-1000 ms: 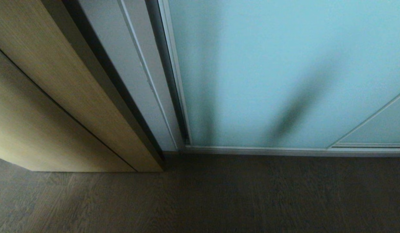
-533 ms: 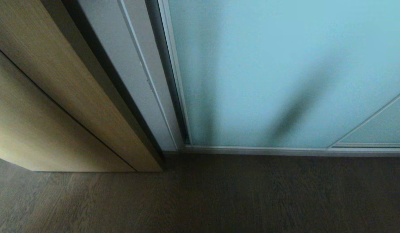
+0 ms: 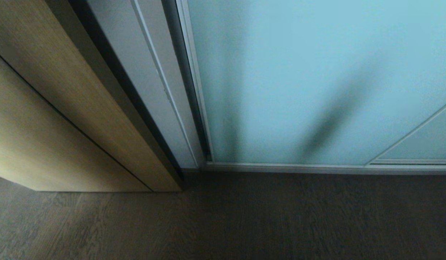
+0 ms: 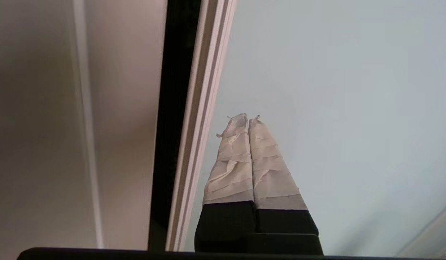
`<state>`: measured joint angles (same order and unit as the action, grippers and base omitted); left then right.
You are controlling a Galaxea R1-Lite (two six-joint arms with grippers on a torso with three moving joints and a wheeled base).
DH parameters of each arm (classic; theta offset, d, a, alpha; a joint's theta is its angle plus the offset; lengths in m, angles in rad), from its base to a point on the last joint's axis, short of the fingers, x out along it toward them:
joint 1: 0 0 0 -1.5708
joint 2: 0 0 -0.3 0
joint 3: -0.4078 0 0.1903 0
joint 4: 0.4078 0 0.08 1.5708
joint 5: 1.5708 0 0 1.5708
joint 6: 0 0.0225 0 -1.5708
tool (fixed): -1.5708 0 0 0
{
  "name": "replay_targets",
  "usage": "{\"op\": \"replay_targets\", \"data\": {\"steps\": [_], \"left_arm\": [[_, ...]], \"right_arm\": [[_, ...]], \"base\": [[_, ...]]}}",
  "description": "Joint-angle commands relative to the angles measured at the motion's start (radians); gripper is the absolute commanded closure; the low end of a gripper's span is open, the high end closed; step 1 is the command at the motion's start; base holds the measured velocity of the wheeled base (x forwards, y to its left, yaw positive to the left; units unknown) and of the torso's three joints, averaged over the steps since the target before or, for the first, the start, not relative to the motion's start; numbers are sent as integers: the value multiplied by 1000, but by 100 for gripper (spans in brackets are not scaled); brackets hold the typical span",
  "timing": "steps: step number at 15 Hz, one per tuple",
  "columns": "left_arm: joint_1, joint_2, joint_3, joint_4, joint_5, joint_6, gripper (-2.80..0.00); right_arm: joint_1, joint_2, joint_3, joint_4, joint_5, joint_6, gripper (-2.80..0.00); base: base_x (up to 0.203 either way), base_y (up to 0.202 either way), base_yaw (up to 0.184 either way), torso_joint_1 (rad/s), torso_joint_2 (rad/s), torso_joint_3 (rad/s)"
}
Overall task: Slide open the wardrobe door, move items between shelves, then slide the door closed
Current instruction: Open the door
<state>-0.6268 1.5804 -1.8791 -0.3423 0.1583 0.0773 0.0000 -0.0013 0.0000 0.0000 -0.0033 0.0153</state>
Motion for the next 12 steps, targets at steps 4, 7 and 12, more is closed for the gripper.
{"op": "replay_targets", "data": {"steps": [4,7,12], "left_arm": [[-2,5,253,-331,-6,20,0],[-2,37,320,-417,-7,21,0],[-1,78,325,-446,7,18,0]], "right_arm": [[0,1,0,0,0,0,0],[0,1,0,0,0,0,0],[0,1,0,0,-1,0,0]], "base": [[0,0,0,0,0,0],[0,0,0,0,0,0],[0,0,0,0,0,0]]}}
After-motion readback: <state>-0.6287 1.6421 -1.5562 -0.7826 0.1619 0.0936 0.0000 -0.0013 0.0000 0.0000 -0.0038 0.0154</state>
